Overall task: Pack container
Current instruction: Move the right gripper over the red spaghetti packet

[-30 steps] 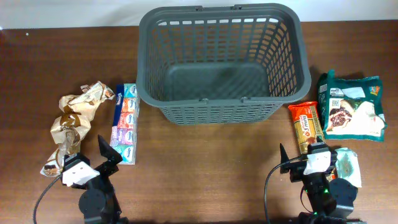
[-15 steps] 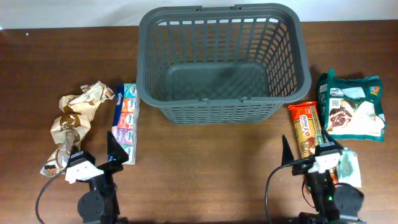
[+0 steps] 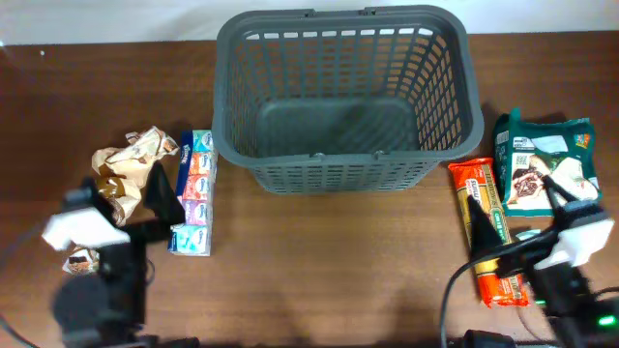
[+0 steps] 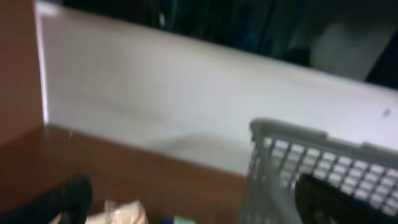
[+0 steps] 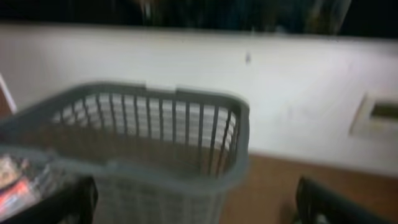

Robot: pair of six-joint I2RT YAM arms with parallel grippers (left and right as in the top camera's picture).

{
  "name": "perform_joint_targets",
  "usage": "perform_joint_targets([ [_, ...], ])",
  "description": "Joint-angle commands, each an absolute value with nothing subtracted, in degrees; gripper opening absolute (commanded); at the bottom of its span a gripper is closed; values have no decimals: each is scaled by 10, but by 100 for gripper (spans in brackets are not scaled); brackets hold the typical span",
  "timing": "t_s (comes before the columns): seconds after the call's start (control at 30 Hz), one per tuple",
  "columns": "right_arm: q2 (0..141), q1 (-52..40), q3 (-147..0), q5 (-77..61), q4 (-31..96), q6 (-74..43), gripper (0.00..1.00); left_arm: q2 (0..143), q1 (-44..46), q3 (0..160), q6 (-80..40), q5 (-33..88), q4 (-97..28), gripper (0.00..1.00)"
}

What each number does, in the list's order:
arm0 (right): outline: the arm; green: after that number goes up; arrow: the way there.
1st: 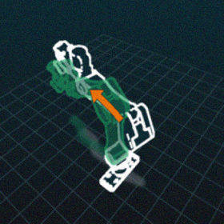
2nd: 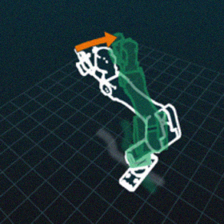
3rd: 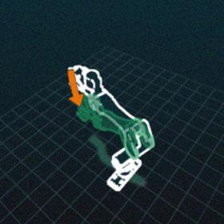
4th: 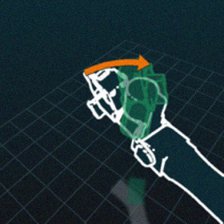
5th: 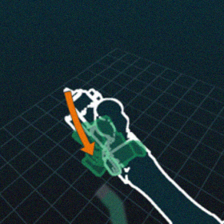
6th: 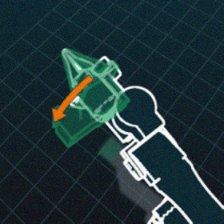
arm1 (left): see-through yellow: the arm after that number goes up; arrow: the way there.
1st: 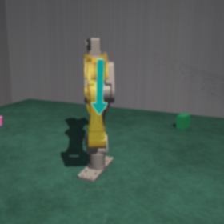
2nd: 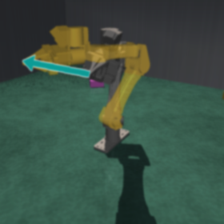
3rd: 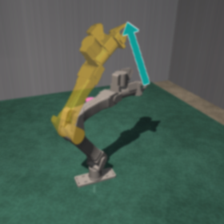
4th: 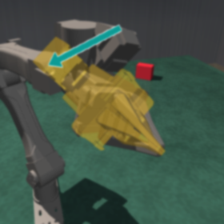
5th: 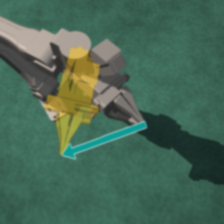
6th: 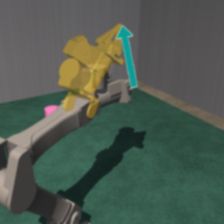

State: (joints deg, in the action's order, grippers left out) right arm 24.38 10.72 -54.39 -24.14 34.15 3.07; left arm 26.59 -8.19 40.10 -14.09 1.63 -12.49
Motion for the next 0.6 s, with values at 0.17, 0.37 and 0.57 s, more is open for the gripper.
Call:
perform_joint_targets([
  [0.17, 484, 106, -1003, -248, 682, 121, 99, 445, -84, 748, -114, 52, -353, 99],
  [0.37, 558, 106, -1122, -175, 811, 122, 99, 451, -84, 790, -55, 51, -432, 99],
  [0.57, 550, 106, -1077, -136, 874, 137, 99, 450, -84, 736, -42, -7, -531, 99],
])
